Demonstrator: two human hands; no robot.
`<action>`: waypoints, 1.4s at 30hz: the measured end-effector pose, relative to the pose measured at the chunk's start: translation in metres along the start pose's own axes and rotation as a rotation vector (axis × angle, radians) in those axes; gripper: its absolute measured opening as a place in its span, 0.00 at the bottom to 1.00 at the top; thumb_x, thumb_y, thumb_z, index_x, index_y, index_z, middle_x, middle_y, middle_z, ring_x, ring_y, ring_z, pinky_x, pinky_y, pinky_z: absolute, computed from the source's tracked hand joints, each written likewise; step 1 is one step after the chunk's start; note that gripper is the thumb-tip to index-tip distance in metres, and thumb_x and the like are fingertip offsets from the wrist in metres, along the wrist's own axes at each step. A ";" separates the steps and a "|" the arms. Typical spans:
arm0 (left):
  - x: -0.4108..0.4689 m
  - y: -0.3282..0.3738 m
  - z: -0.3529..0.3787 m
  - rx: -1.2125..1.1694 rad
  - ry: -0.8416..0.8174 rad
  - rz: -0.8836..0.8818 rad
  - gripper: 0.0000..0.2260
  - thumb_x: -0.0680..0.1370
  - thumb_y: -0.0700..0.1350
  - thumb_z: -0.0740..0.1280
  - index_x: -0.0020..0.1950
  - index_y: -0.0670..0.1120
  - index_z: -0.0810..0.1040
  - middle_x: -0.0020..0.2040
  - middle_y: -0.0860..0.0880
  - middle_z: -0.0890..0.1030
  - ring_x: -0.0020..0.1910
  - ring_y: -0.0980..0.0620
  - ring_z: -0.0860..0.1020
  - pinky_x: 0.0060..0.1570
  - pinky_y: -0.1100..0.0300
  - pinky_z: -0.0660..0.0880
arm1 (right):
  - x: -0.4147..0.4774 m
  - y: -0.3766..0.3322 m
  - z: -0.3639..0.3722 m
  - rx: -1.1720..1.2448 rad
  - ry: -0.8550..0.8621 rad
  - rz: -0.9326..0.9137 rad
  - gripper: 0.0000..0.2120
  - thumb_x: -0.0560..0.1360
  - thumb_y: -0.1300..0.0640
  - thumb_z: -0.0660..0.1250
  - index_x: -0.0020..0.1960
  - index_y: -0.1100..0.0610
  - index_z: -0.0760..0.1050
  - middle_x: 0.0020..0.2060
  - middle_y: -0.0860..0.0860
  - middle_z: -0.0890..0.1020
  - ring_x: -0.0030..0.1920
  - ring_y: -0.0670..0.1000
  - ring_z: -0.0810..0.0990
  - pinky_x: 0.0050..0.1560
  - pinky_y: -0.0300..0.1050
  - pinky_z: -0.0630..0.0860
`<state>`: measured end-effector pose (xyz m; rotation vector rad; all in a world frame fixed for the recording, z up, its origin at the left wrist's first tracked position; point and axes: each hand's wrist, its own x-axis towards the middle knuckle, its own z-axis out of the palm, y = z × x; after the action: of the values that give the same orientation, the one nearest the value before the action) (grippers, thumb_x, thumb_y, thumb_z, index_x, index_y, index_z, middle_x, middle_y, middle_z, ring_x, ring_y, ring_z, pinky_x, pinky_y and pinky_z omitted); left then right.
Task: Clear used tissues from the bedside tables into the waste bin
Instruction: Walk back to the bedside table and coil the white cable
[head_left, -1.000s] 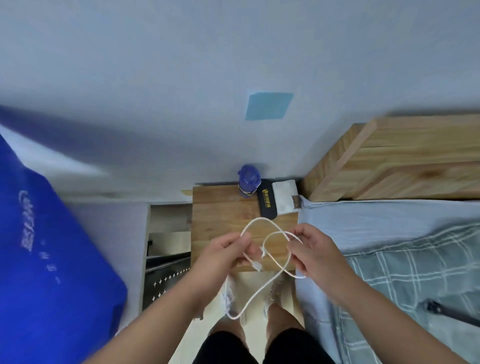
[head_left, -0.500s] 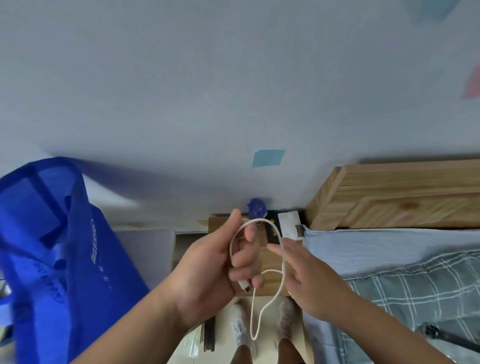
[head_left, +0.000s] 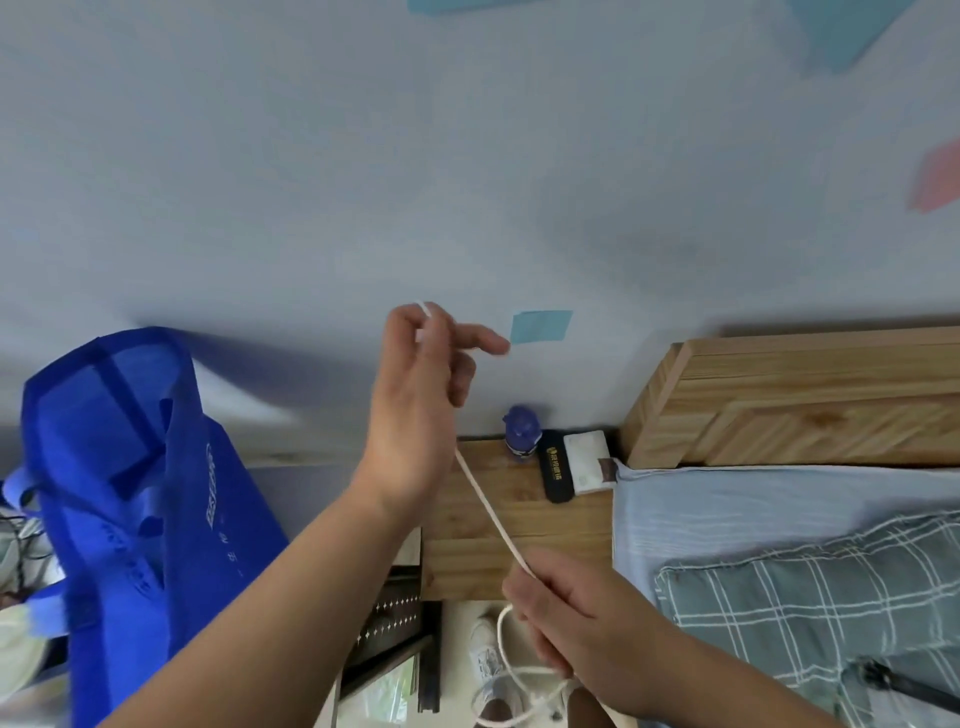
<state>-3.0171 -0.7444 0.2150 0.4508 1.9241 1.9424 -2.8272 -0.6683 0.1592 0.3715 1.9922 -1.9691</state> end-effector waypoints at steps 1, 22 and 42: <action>-0.001 -0.007 -0.004 0.315 -0.090 0.090 0.10 0.90 0.51 0.54 0.51 0.51 0.69 0.46 0.53 0.88 0.39 0.56 0.74 0.43 0.65 0.71 | -0.002 -0.003 -0.003 0.016 0.012 -0.009 0.15 0.80 0.36 0.59 0.41 0.43 0.74 0.28 0.43 0.76 0.30 0.43 0.71 0.35 0.37 0.70; -0.026 -0.041 -0.009 0.141 -0.058 -0.105 0.21 0.89 0.55 0.54 0.53 0.39 0.75 0.40 0.55 0.83 0.33 0.58 0.73 0.37 0.65 0.73 | 0.010 0.003 -0.004 0.072 -0.093 0.180 0.11 0.74 0.40 0.68 0.40 0.46 0.80 0.25 0.43 0.73 0.26 0.44 0.69 0.29 0.36 0.68; -0.031 -0.066 -0.007 -0.481 0.141 -0.423 0.15 0.86 0.53 0.59 0.45 0.49 0.77 0.32 0.52 0.77 0.26 0.54 0.68 0.31 0.59 0.70 | 0.035 0.025 -0.005 0.068 -0.195 0.177 0.14 0.77 0.45 0.67 0.36 0.49 0.80 0.30 0.48 0.80 0.30 0.47 0.75 0.36 0.38 0.70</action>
<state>-2.9910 -0.7647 0.1499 -0.2162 1.3992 2.0791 -2.8496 -0.6645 0.1222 0.3448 1.7150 -1.8886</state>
